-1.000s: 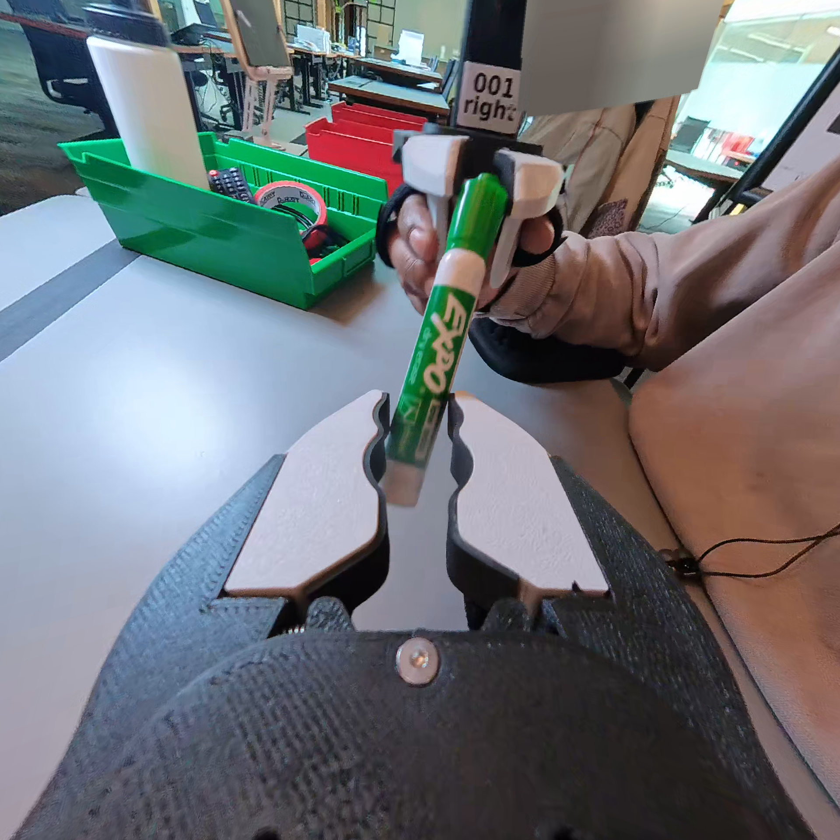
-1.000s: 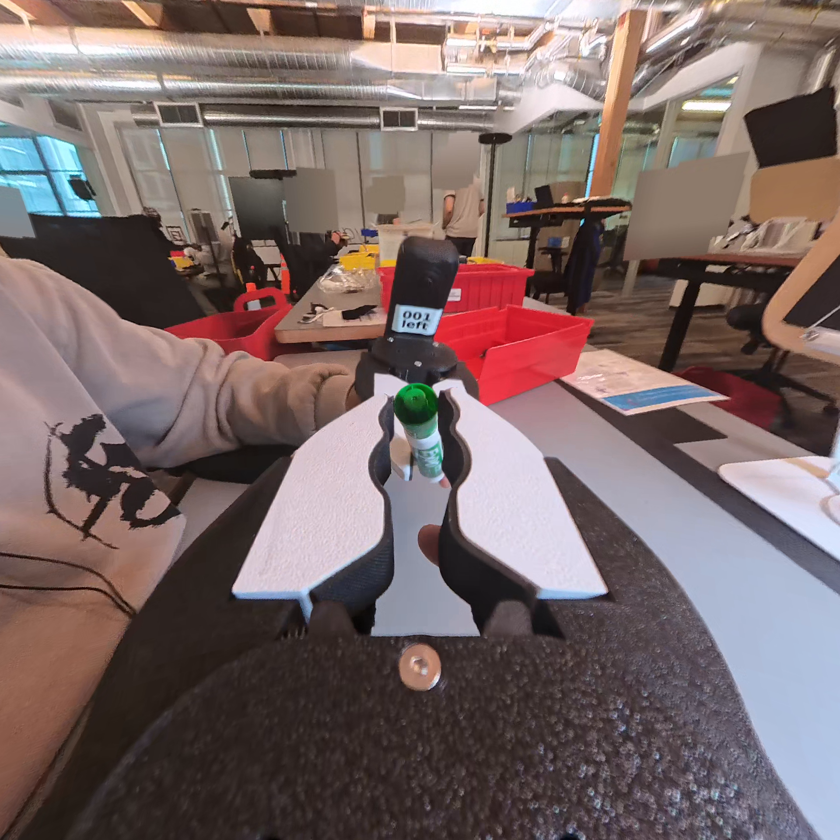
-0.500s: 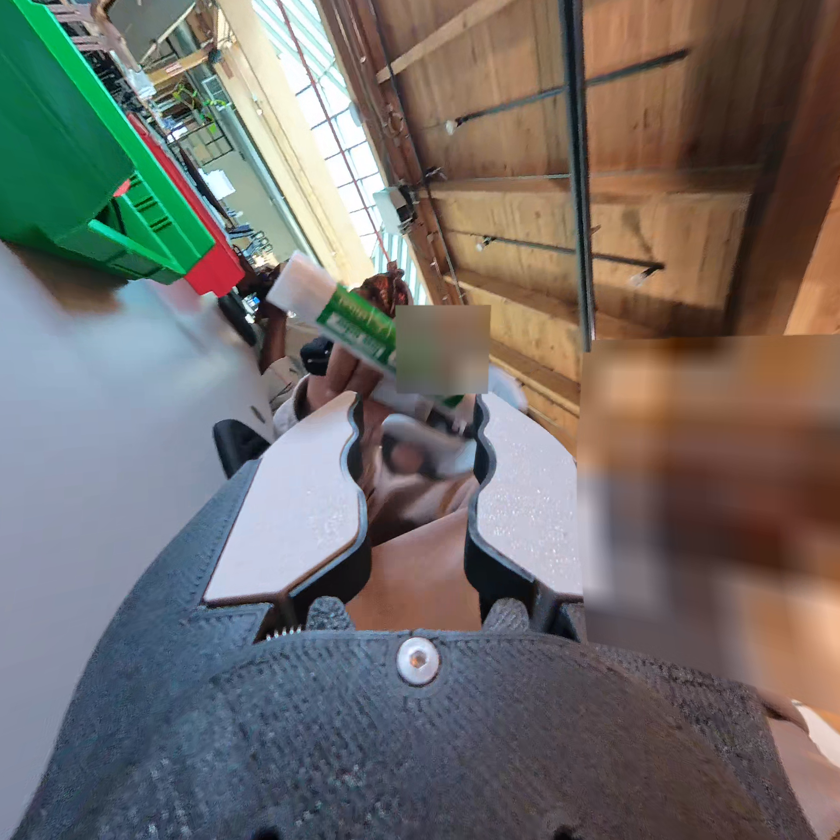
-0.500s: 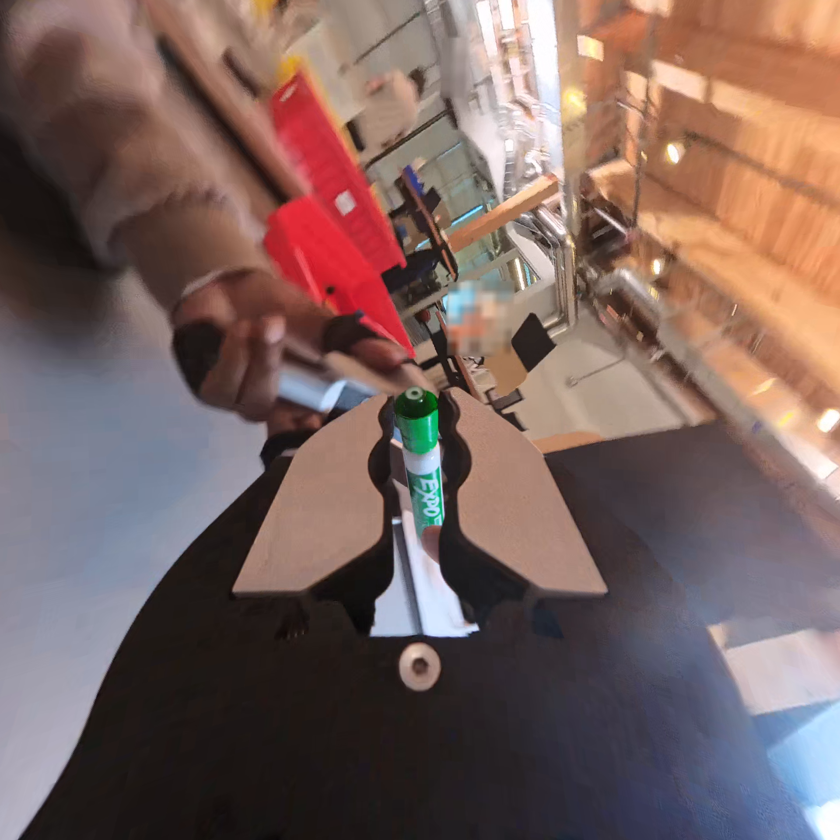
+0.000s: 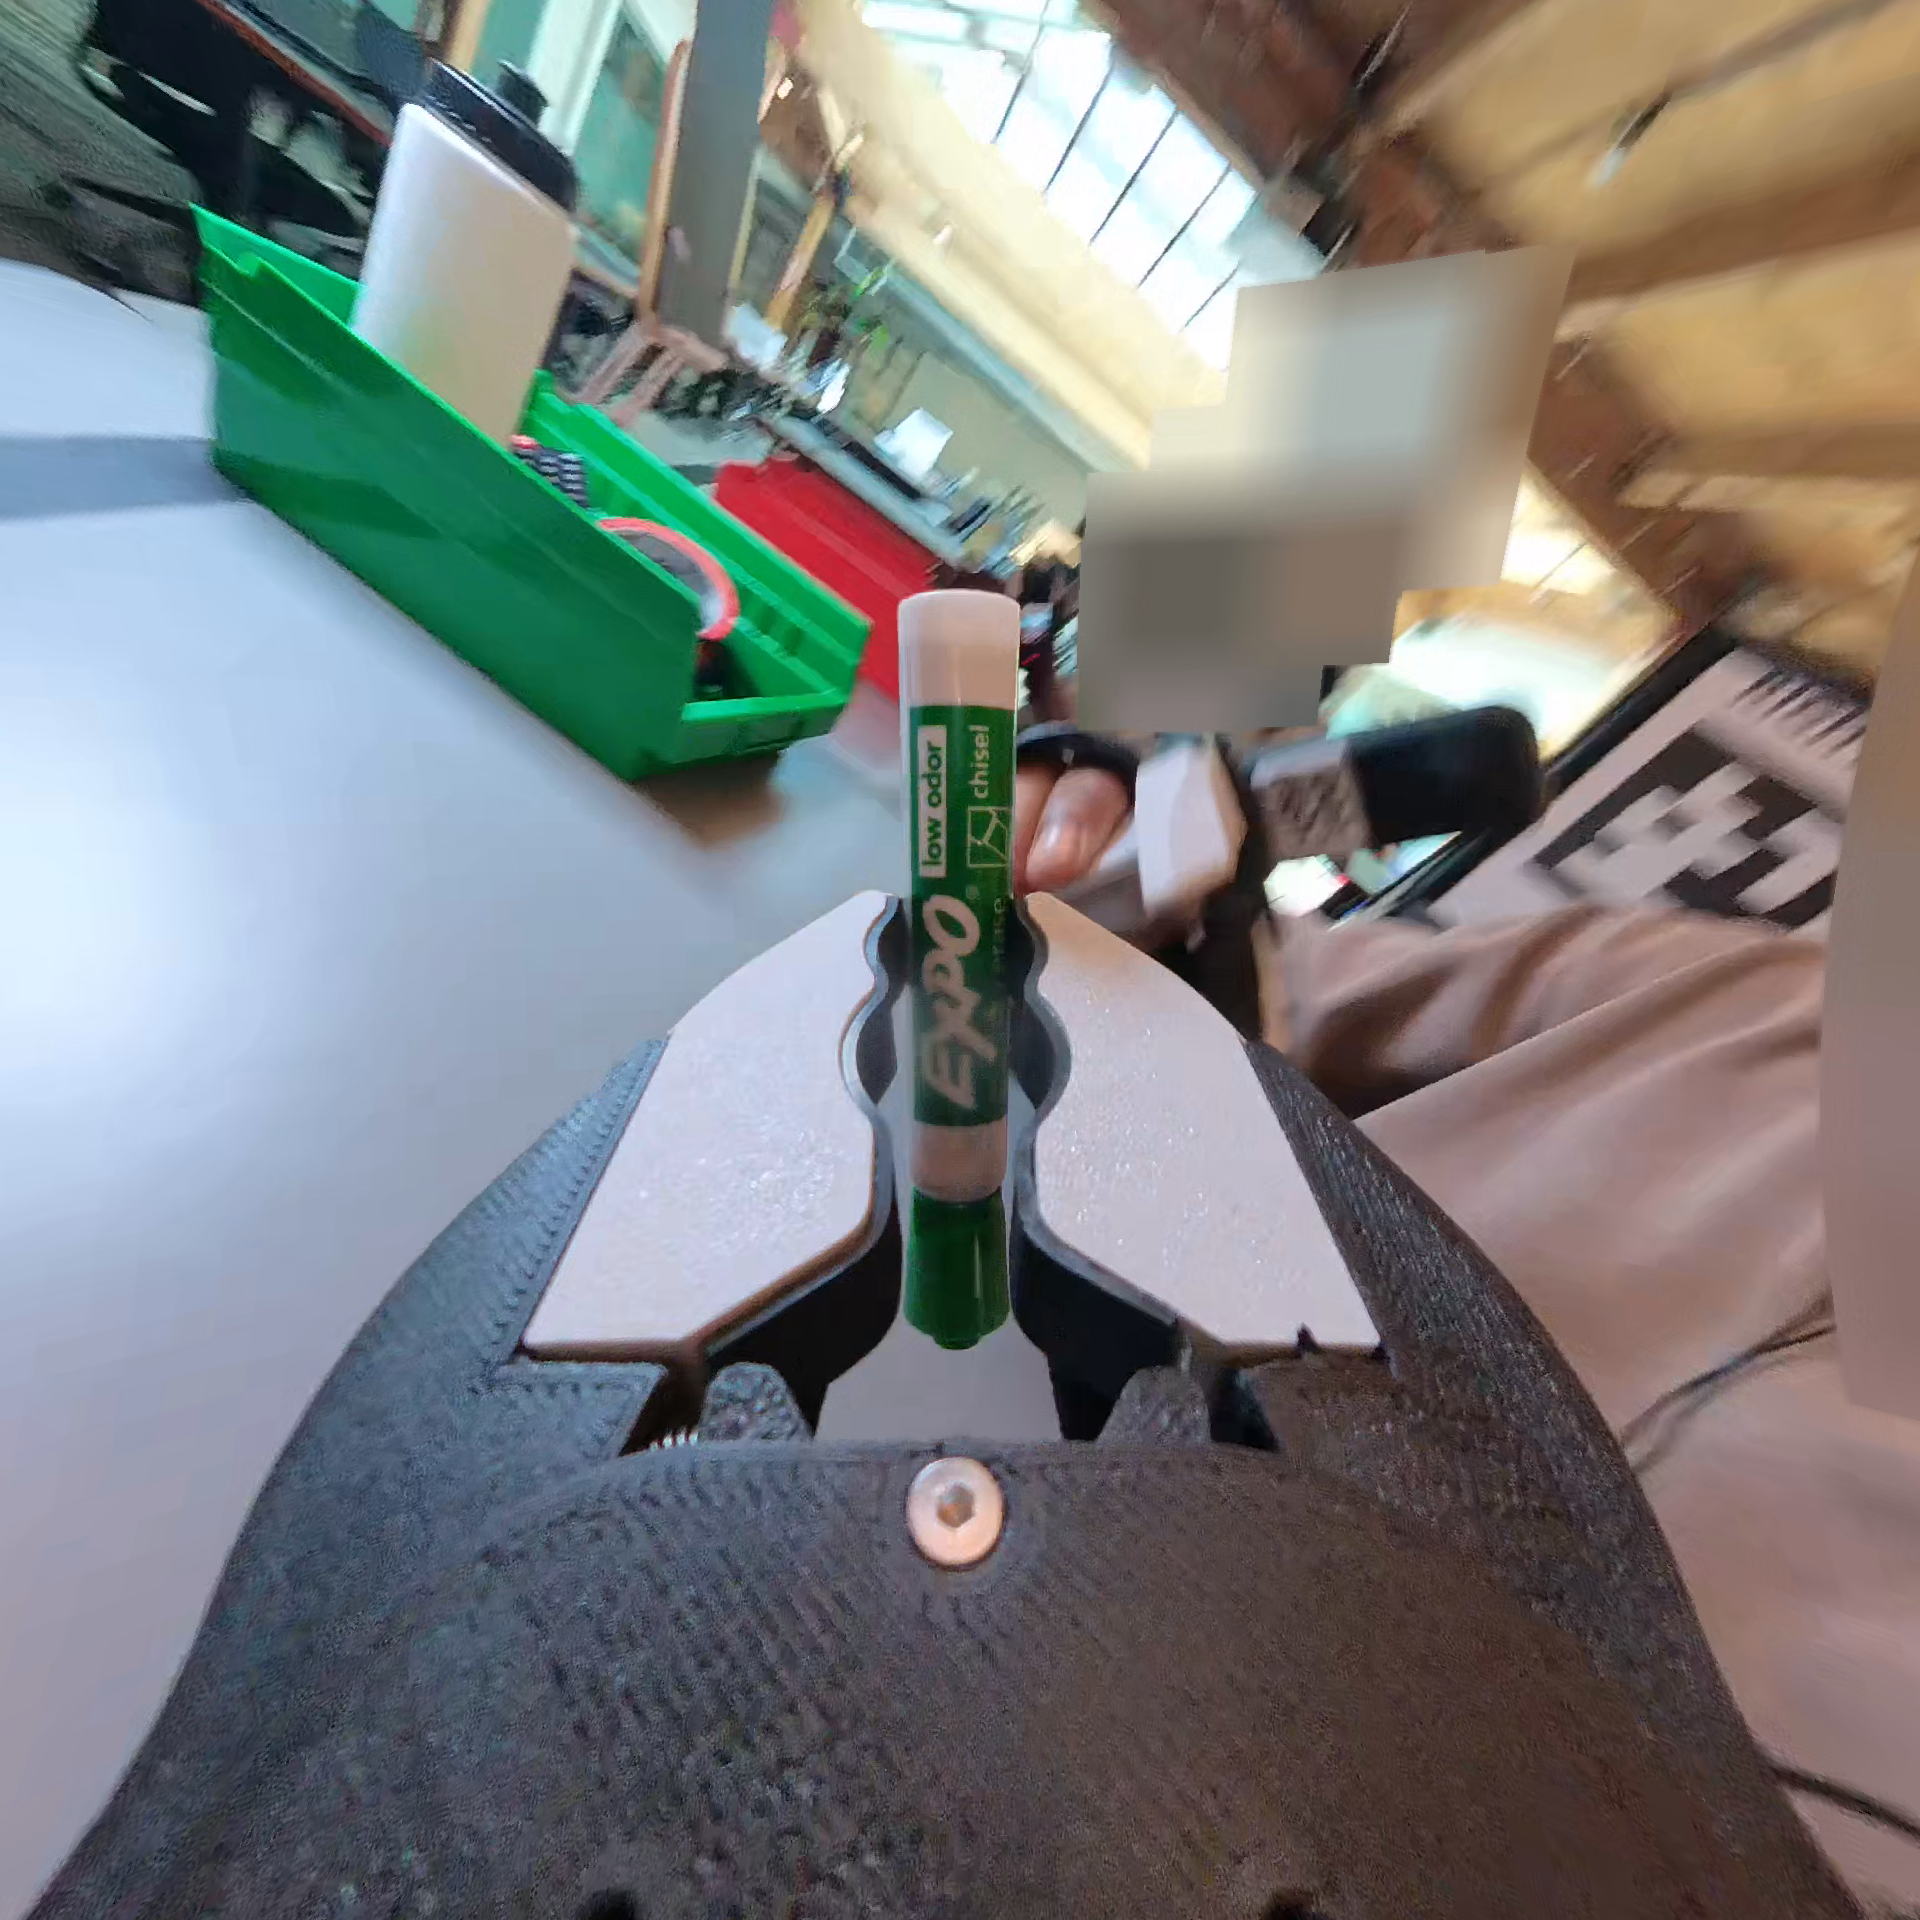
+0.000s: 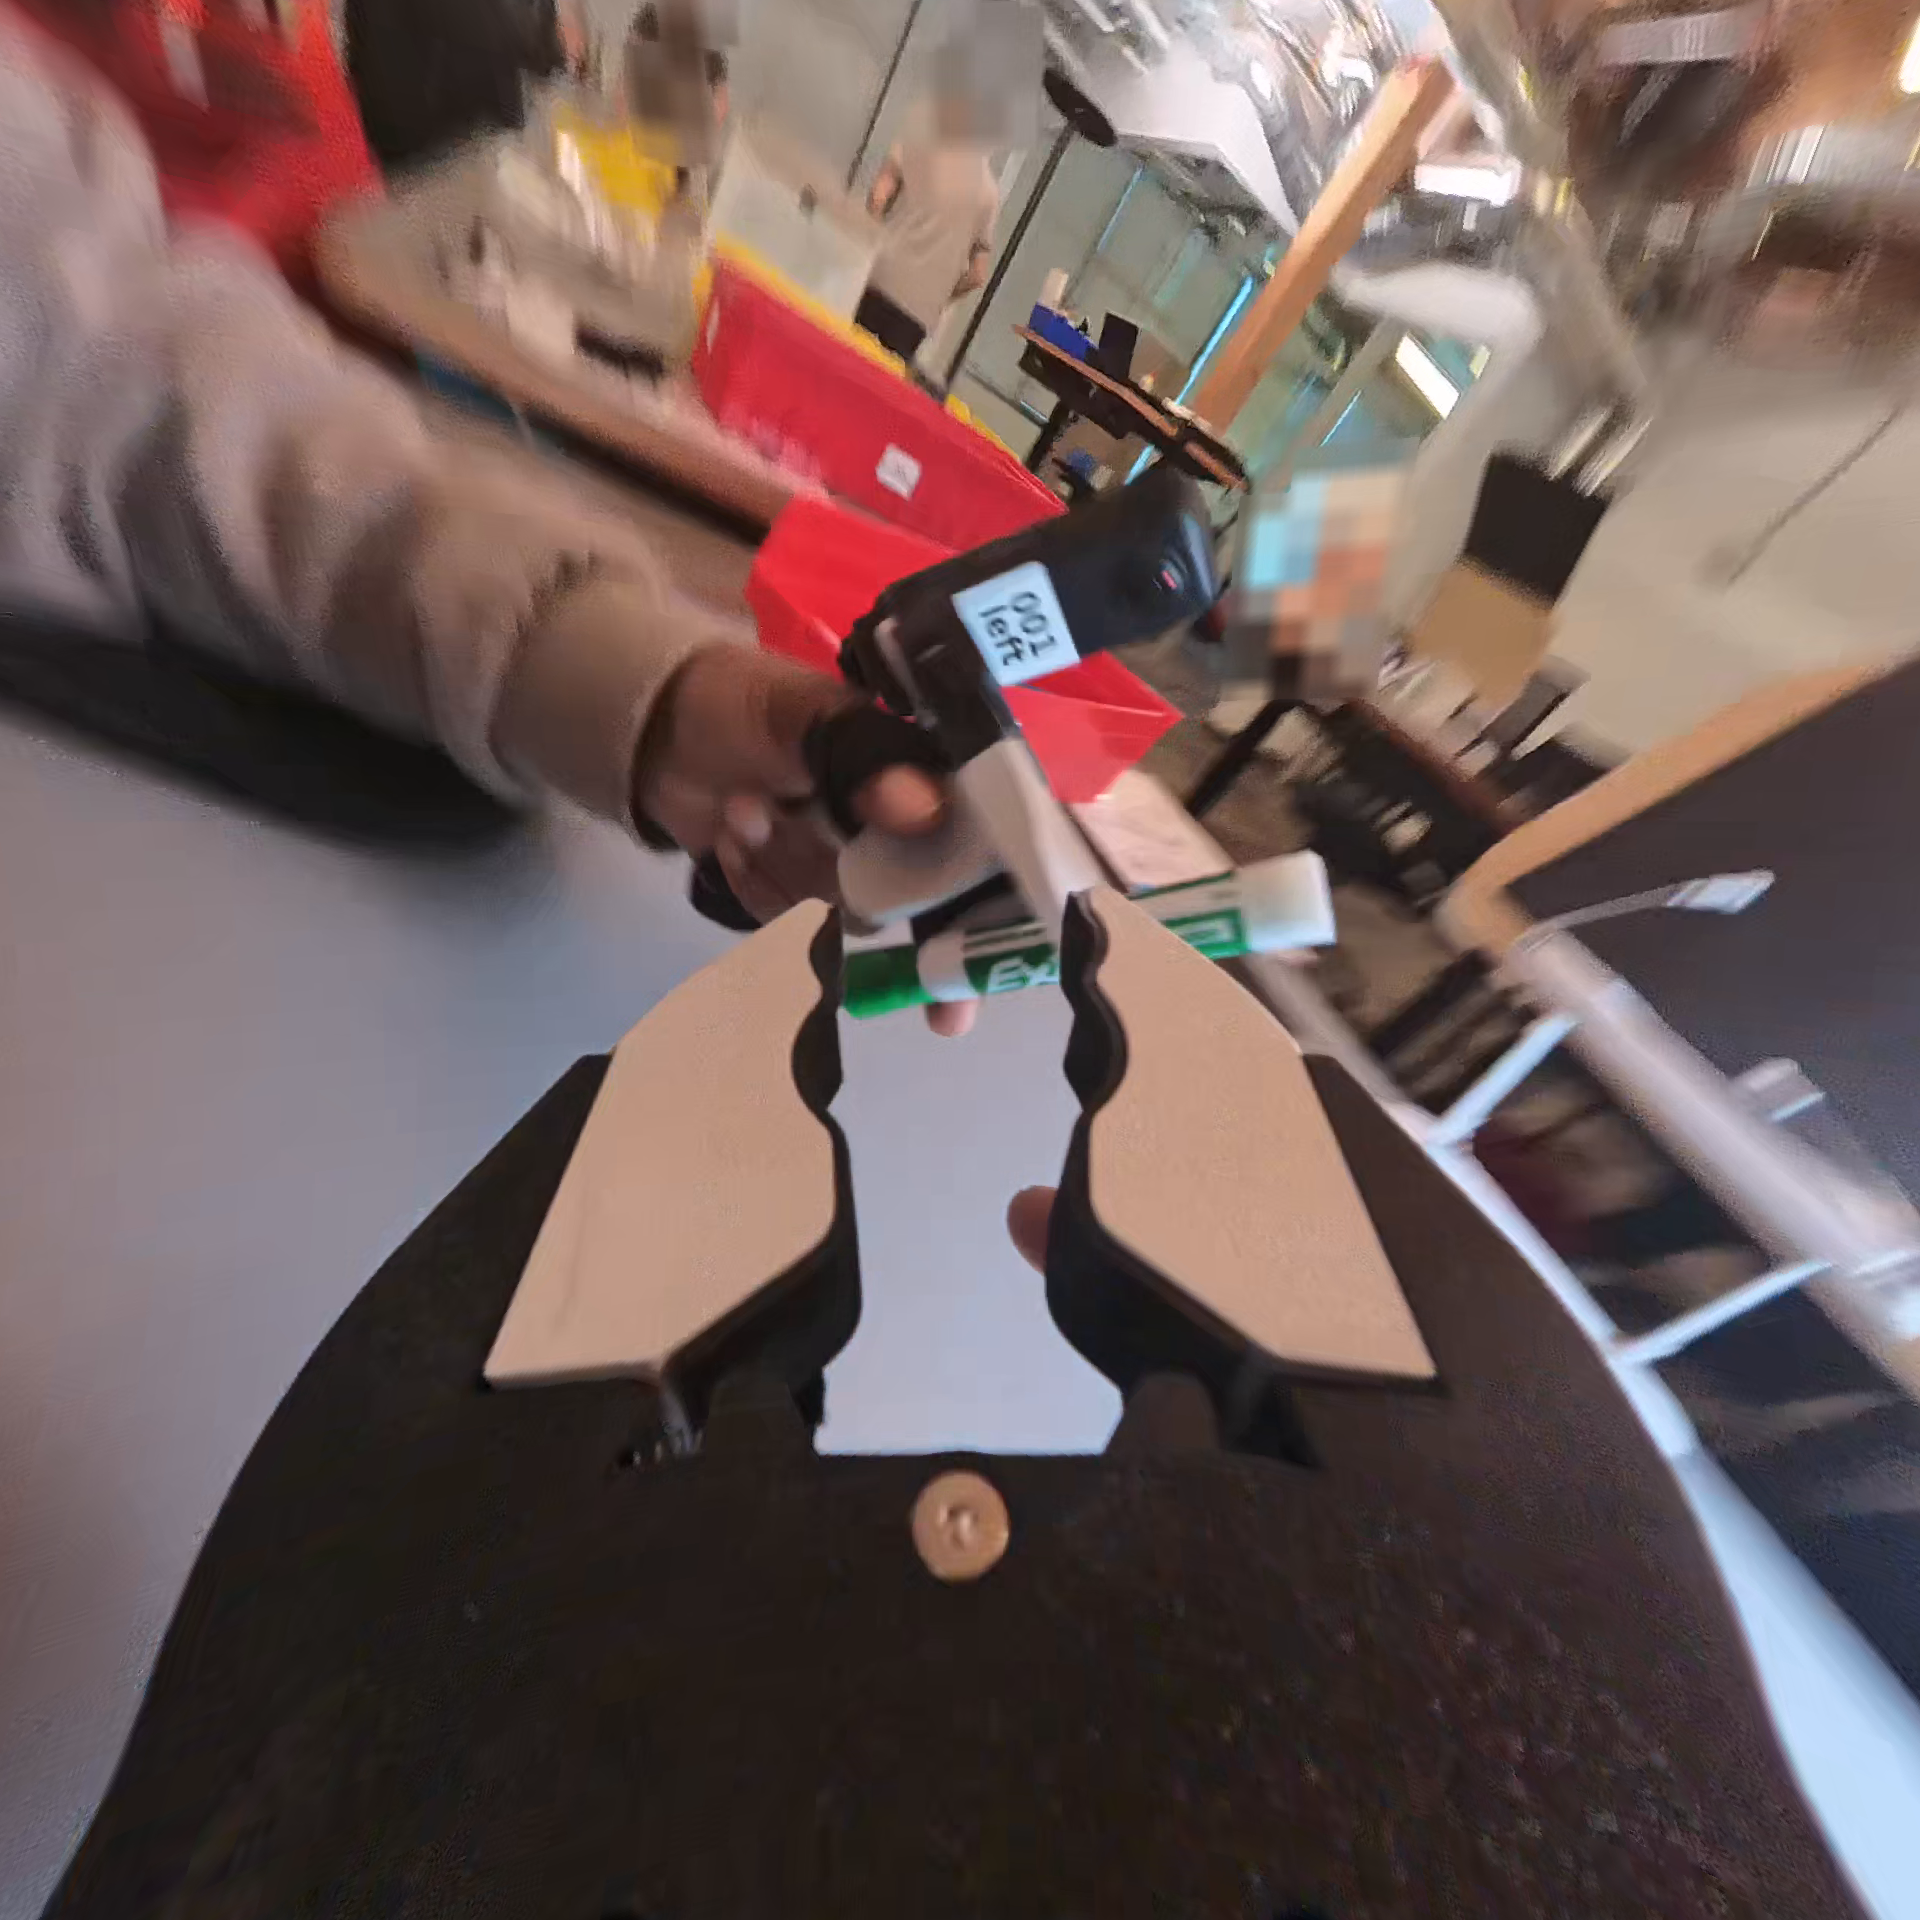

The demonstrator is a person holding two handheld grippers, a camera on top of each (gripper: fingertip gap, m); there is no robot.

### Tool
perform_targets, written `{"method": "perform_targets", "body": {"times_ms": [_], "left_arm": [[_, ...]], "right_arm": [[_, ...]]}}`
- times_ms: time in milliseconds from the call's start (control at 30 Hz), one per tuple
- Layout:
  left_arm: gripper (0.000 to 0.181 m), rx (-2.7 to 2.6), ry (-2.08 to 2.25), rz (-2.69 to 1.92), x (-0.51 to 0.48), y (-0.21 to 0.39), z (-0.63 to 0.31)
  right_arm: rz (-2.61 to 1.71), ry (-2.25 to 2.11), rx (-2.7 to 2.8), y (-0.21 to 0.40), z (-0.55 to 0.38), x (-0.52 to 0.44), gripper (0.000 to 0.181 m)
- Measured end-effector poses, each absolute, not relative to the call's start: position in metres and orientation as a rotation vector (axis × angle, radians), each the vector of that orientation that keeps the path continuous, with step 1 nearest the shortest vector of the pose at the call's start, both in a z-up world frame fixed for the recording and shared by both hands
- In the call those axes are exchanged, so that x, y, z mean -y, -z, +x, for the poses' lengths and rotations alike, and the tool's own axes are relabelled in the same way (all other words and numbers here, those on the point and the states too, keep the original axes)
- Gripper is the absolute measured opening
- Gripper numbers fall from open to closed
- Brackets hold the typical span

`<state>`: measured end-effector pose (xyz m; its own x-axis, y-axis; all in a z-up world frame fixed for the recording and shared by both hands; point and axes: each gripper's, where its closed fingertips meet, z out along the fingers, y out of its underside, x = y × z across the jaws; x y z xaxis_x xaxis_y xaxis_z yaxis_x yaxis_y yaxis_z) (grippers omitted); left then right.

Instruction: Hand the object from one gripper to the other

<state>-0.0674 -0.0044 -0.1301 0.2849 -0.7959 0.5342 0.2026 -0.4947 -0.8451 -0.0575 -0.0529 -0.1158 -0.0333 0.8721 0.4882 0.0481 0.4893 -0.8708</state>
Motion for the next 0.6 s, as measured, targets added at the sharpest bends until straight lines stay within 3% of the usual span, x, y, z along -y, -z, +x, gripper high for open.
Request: {"method": "perform_targets", "body": {"times_ms": [33, 133, 267, 367, 533, 600], "left_arm": [[0.020, -0.634, 1.234, -1.664, 0.004, 0.135, -0.069], [0.020, -0.885, 0.947, -1.691, 0.013, 0.146, -0.063], [0.019, -1.131, 0.814, -1.815, 0.032, 0.174, -0.048], [0.019, -1.264, 0.766, -1.838, 0.043, 0.190, -0.040], [0.023, -1.184, 0.825, -1.795, 0.038, 0.179, -0.043], [0.035, -1.068, 0.816, -1.797, 0.023, 0.175, -0.053]], "right_arm": [[-0.961, -0.970, 1.406, 0.108, -0.055, 0.045, 0.043], [-1.169, -1.197, 1.323, 0.108, -0.047, 0.021, 0.047], [-1.212, -1.126, 1.579, 0.142, -0.044, 0.028, 0.053], [-1.182, -1.062, 1.775, 0.168, -0.042, 0.046, 0.021], [-1.078, -0.950, 1.733, 0.154, -0.044, 0.042, 0.020], [-1.046, -0.845, 1.702, 0.148, -0.041, 0.033, 0.020]]}}
